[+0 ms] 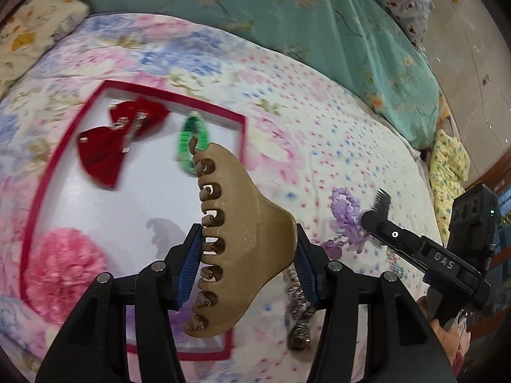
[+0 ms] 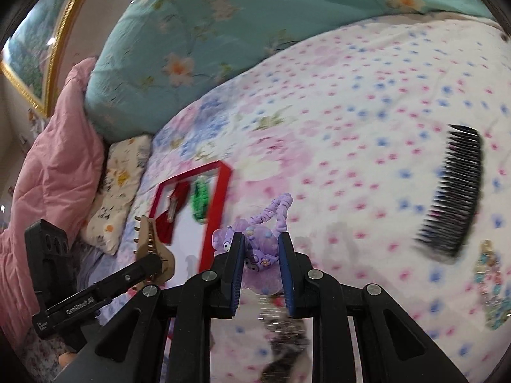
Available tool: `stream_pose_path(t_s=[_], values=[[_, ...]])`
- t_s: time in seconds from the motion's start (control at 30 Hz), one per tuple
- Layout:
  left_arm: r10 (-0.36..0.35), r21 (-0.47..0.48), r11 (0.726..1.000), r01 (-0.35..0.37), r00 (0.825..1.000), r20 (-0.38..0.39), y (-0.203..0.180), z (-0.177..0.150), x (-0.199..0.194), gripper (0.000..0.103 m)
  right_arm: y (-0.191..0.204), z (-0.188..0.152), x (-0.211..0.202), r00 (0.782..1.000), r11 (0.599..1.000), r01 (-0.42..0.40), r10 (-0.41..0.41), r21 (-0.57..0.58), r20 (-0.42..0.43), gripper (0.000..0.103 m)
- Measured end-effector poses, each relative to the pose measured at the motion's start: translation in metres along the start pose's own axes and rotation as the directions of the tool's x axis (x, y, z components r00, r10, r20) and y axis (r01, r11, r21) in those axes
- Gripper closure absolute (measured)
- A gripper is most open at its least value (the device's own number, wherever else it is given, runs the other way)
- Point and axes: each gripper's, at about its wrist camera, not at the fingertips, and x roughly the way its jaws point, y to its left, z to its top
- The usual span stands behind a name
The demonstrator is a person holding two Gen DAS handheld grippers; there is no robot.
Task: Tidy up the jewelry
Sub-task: 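Carry the claw clip and plush keychain into the tray and release both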
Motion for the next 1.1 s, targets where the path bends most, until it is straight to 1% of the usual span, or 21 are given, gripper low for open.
stream_pose_path(t_s=[0.17, 0.3, 0.5, 0.67, 0.77, 0.9, 1.1], values=[[0.023, -0.031, 0.999, -0.022, 1.0, 0.02, 0.025, 0.001, -0.012, 0.05, 0.035, -0.002, 0.012, 0.998, 0.997, -0.055, 0.054, -0.045, -0.016, 0.082], [0.037, -0.039, 0.999, -0.036, 0.999, 0.028, 0.039, 0.003, -0.018, 0.05, 0.058, -0.003, 0.026, 0.996, 0.994, -0.082, 0.08, -0.071, -0.035, 0.082], [0.056, -0.058, 0.997, -0.054, 0.998, 0.034, 0.06, 0.006, -0.022, 0.05, 0.081, -0.006, 0.043, 0.993, 0.989, -0.108, 0.102, -0.098, -0.06, 0.082], [0.087, -0.06, 0.995, -0.085, 0.996, 0.035, 0.08, 0.012, -0.021, 0.05, 0.094, -0.01, 0.063, 0.99, 0.986, -0.122, 0.113, -0.112, -0.083, 0.082], [0.105, -0.058, 0.993, -0.103, 0.994, 0.027, 0.092, 0.015, -0.016, 0.05, 0.1, -0.012, 0.079, 0.989, 0.985, -0.121, 0.109, -0.12, -0.1, 0.082], [0.12, -0.07, 0.99, -0.119, 0.993, 0.011, 0.109, 0.018, -0.005, 0.05, 0.111, -0.014, 0.102, 0.989, 0.982, -0.105, 0.087, -0.157, -0.118, 0.082], [0.137, -0.071, 0.988, -0.137, 0.991, -0.012, 0.122, 0.02, 0.015, 0.05, 0.113, -0.019, 0.135, 0.988, 0.981, -0.051, 0.023, -0.19, -0.15, 0.082]])
